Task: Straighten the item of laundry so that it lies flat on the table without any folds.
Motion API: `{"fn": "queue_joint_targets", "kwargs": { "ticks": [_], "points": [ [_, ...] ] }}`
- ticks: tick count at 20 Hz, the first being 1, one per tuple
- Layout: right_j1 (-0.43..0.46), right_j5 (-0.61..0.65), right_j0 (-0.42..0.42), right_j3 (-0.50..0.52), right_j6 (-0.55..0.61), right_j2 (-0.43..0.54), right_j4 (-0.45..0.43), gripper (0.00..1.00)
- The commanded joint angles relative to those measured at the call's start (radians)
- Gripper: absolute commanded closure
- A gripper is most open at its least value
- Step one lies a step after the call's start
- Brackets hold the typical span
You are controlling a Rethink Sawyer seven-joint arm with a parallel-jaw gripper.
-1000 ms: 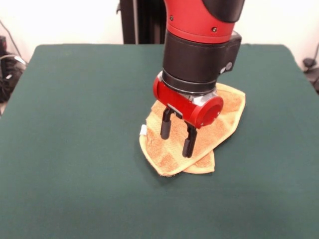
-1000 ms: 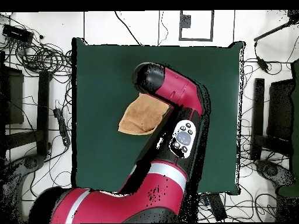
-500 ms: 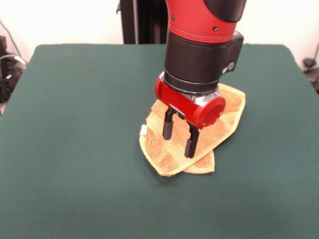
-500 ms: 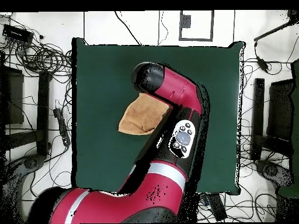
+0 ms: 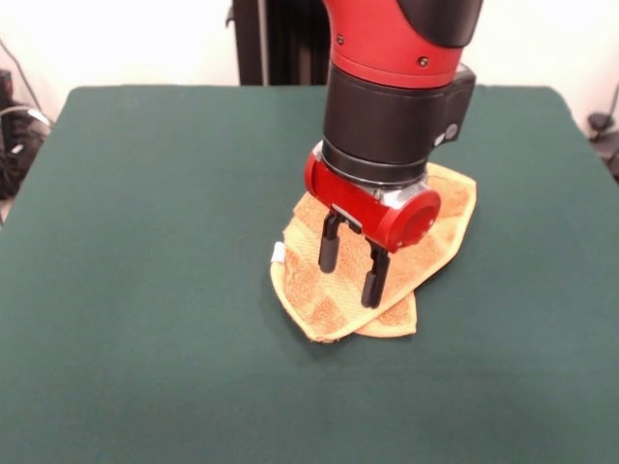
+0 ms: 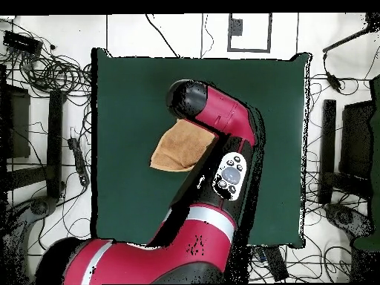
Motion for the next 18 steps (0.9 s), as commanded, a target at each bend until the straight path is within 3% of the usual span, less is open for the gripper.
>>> {"fn": "queue_joint_targets", "kwargs": {
  "ticks": [1,18],
  "points": [
    [0.07,0.081,0.021,0.071,0.299,0.091,0.045,0.0],
    [0.101,0.04,0.037,0.079,0.299,0.099,0.058,0.0]
  ]
}}
